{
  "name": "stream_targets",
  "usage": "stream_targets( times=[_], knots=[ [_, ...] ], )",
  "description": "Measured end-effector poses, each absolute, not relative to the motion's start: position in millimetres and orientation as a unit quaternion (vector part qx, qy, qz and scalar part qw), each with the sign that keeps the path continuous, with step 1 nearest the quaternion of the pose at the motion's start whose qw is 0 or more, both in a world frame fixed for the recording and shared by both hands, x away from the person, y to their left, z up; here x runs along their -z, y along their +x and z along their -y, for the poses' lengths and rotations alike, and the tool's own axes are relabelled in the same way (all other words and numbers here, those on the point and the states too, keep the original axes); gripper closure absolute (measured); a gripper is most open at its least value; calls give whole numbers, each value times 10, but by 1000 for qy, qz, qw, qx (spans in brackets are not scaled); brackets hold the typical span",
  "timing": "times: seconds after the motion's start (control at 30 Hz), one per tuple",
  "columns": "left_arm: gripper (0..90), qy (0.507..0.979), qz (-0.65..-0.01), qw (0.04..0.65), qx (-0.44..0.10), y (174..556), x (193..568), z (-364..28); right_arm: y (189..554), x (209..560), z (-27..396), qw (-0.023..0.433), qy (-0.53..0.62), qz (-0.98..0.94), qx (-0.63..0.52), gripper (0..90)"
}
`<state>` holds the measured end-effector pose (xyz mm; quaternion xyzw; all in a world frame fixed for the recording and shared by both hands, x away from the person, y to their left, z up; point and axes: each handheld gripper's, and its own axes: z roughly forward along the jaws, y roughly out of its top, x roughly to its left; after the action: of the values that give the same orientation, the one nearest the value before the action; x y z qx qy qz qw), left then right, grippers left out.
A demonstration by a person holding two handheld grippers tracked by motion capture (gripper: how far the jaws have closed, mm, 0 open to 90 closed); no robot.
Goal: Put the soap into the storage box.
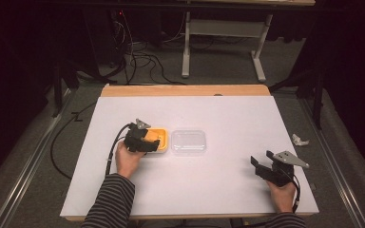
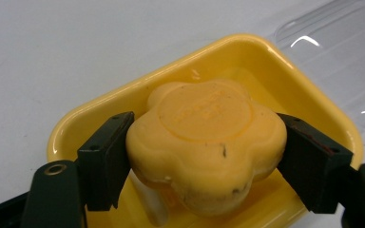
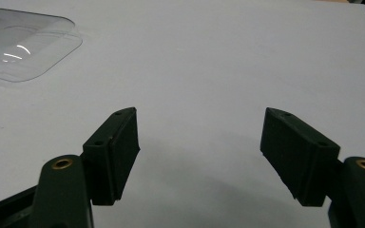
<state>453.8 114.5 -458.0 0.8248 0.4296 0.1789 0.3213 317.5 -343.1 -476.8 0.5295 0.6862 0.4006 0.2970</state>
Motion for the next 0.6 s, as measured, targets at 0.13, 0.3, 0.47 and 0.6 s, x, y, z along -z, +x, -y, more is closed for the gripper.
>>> stream_targets(
  times=[0.13,0.3,0.47,0.6],
  knots=[
    [253,826,-432,315,-180,4543,4588,-1155,3174,4768,3429,297,529,-686,-400,293],
    [250,823,-429,324,-182,4530,4566,-1163,3174,4768,3429,297,529,-686,-401,293],
    [244,817,-429,338,-184,4518,4523,-1183,3174,4767,3428,296,530,-686,-400,293],
    [237,812,-429,347,-189,4495,4484,-1199,3175,4768,3427,296,530,-686,-401,293]
  ],
)
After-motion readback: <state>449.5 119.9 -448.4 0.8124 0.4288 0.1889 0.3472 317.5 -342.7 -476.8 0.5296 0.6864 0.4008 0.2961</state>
